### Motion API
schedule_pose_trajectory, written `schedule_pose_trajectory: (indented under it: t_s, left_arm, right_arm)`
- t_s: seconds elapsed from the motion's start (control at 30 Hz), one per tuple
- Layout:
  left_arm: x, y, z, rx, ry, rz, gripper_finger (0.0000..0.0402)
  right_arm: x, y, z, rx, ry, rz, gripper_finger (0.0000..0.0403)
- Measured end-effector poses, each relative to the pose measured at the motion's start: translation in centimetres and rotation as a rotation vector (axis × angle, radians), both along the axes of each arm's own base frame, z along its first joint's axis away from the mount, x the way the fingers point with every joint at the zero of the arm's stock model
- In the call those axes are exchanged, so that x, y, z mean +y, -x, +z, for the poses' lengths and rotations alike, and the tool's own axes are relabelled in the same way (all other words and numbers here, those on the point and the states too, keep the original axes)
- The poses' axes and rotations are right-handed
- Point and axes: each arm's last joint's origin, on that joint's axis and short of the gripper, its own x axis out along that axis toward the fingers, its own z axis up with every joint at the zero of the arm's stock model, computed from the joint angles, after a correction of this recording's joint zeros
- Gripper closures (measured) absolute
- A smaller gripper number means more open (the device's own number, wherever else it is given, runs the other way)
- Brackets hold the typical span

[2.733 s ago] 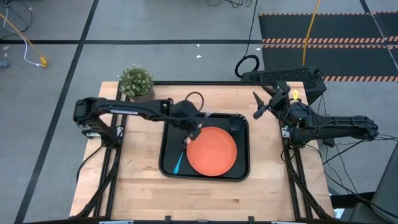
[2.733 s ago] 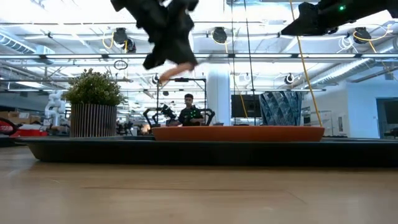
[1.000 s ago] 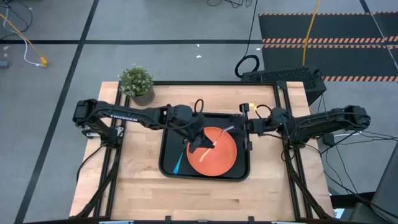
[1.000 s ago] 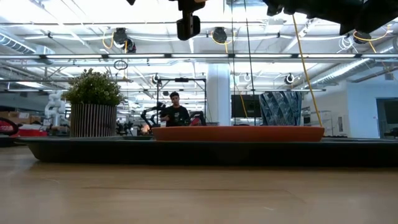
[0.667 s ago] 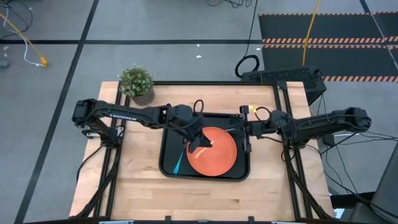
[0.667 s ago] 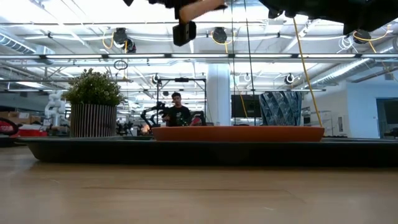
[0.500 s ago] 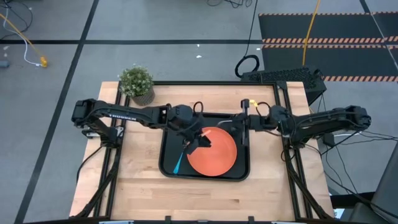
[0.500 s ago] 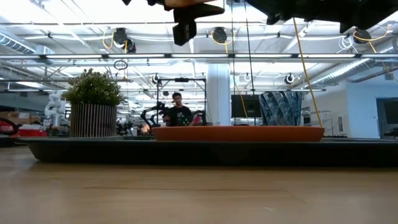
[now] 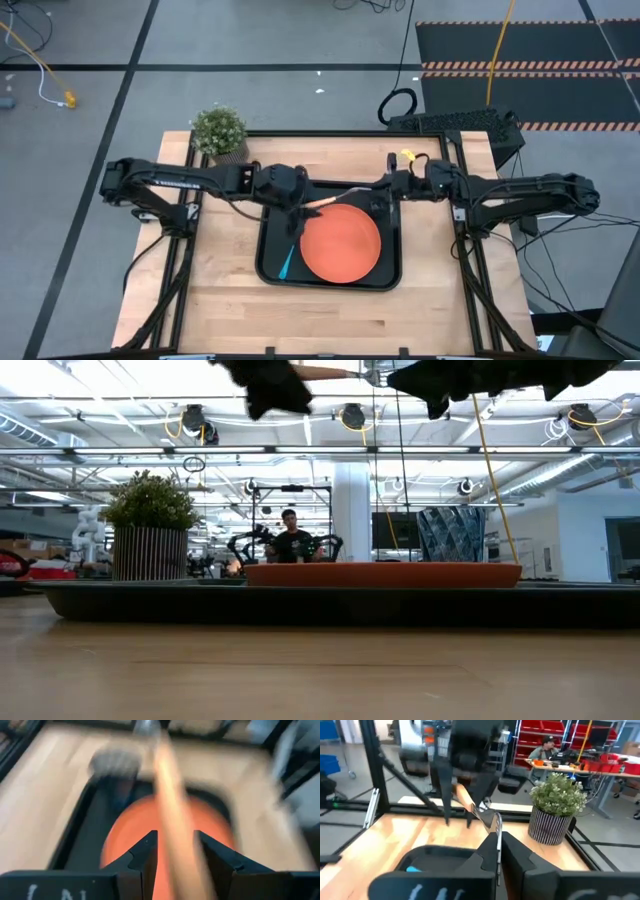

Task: Pick and place plate/cup/fork/spoon on tray
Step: Adjust the orange fork on the black tray

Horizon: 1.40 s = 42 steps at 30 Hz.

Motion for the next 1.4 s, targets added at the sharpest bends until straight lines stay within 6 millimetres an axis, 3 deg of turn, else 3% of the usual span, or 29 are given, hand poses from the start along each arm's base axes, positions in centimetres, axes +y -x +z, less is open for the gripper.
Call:
schedule_pose_trajectory:
  t_s: [0.33,0.67,0.77,0.87,0.93,1.4]
  left_arm:
    - [-0.9,0.5,-0.2,0.055,-0.218,0.081,0.0277]
    - [-1.7,0.6,-0.2,0.05,-0.321,0.157,0.0279]
    - [-2.0,0.7,-0.2,0.056,-0.334,0.181,0.0302]
    - [-2.1,0.8,-0.3,0.071,-0.347,0.202,0.0354]
    - [-2.2,0.9,-0.4,0.076,-0.339,0.218,0.0371]
    - [-3.1,1.4,-0.9,0.105,-0.147,0.34,0.0373]
  right_arm:
    - [-0.4,0.2,0.0,0.014,-0.039,-0.028,0.0403]
    - [-0.4,0.2,-0.1,0.028,-0.061,-0.03,0.0403]
    - [-0.4,0.2,-0.2,0.031,-0.066,-0.029,0.0403]
    - [-0.4,0.2,-0.2,0.032,-0.072,-0.032,0.0403]
    - [-0.4,0.2,-0.2,0.032,-0.068,-0.03,0.0402]
    - [-0.4,0.2,-0.2,0.031,-0.051,-0.037,0.0375]
